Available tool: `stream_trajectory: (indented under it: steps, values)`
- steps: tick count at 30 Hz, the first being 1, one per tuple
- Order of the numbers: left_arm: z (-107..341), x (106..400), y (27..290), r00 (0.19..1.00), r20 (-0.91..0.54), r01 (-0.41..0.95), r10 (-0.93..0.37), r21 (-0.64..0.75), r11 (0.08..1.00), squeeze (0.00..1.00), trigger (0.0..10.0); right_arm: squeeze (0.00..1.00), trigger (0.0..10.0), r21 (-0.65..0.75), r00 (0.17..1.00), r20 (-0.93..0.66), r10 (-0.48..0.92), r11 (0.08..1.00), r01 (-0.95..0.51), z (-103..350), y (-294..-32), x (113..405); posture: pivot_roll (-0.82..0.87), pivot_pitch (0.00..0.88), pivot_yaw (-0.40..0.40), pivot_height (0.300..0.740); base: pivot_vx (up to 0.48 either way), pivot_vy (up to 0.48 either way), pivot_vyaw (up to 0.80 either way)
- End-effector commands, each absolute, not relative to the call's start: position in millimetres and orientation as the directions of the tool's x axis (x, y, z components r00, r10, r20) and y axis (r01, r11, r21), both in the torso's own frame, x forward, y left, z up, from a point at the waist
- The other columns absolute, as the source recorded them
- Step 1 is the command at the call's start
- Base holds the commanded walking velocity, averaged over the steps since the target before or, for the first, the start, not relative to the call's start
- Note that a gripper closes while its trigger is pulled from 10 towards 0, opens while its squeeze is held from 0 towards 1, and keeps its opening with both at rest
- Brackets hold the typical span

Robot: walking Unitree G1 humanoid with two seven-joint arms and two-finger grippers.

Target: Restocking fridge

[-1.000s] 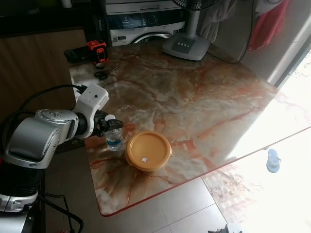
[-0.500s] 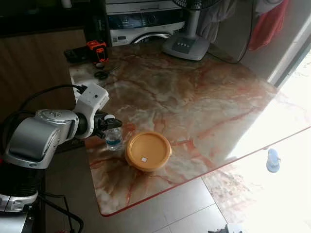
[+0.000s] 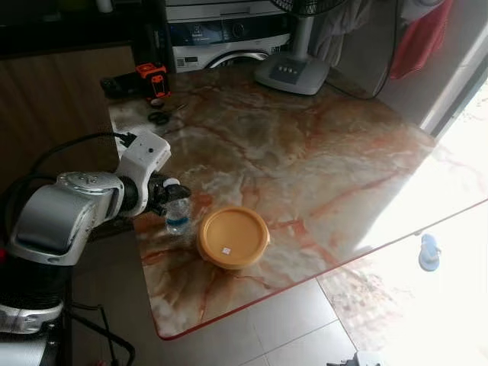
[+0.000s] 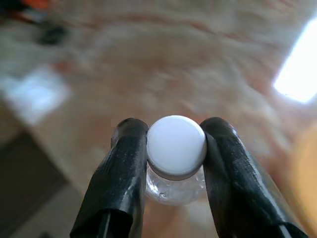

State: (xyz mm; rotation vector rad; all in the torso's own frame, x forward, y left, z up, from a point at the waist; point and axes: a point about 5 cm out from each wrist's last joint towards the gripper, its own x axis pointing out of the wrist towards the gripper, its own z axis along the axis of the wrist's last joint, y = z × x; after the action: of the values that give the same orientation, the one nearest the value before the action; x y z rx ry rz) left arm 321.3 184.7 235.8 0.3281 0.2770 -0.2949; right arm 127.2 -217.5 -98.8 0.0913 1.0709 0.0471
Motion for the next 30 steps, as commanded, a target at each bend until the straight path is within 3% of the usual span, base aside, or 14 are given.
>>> stream_trajectory:
  steps: [1,2,9,13,15,20,21,24,30]
  values:
    - [252.2,319.4,192.5,0.968,-0.191,0.214,-0.161,0.302,0.929,0.00,2.8,0.00,10.0,0.089,0.456,-0.887,0.076,0.996,0.007,-100.2,-221.5,120.8,0.03,0.078,-0.094,0.740,0.000,0.000,0.00]
    - [256.2,318.4,192.8,0.980,-0.143,0.176,-0.139,0.294,0.939,0.00,10.0,0.00,10.0,0.089,0.455,-0.887,0.076,0.996,0.005,-100.2,-221.6,120.8,0.03,0.078,-0.094,0.740,0.000,0.000,0.00]
    - [267.7,314.2,184.6,0.988,0.013,0.145,-0.157,0.306,0.941,0.00,10.0,0.00,10.0,0.089,0.455,-0.887,0.077,0.996,0.004,-100.1,-221.5,121.3,0.03,0.076,-0.090,0.740,0.000,0.000,0.00]
    - [265.0,307.9,180.1,0.982,0.163,0.043,-0.098,0.314,0.949,0.00,10.0,0.00,10.0,0.088,0.456,-0.887,0.075,0.996,0.008,-100.2,-221.2,121.3,0.02,0.070,-0.081,0.740,0.000,0.000,0.00]
    - [253.5,296.2,174.5,0.966,0.252,-0.042,-0.060,0.383,0.923,0.00,10.0,0.00,10.0,0.086,0.460,-0.885,0.068,0.996,0.019,-100.3,-221.4,120.6,0.02,0.063,-0.076,0.740,0.000,0.000,0.00]
    - [241.3,285.8,167.6,0.952,0.300,-0.088,-0.054,0.441,0.893,0.00,10.0,0.00,10.0,0.082,0.461,-0.885,0.063,0.996,0.023,-100.5,-221.9,119.9,0.02,0.056,-0.076,0.740,0.000,0.000,0.00]
    - [232.3,280.5,167.1,0.931,0.366,-0.180,0.000,0.457,0.871,0.00,10.0,0.00,10.0,0.083,0.462,-0.885,0.062,0.996,0.024,-100.6,-221.6,119.4,0.02,0.046,-0.071,0.740,0.000,0.000,0.00]
    - [221.6,275.6,165.8,0.907,0.420,-0.252,0.028,0.488,0.836,0.00,10.0,0.00,10.0,0.085,0.465,-0.883,0.063,0.996,0.027,-100.9,-220.6,119.0,0.01,0.039,-0.066,0.740,0.000,0.000,0.00]
    - [198.4,266.9,155.3,0.894,0.446,-0.251,-0.042,0.577,0.777,0.00,10.0,0.00,10.0,0.086,0.468,-0.882,0.057,0.995,0.040,-101.7,-218.4,117.7,0.00,0.022,-0.053,0.740,0.000,0.000,0.00]
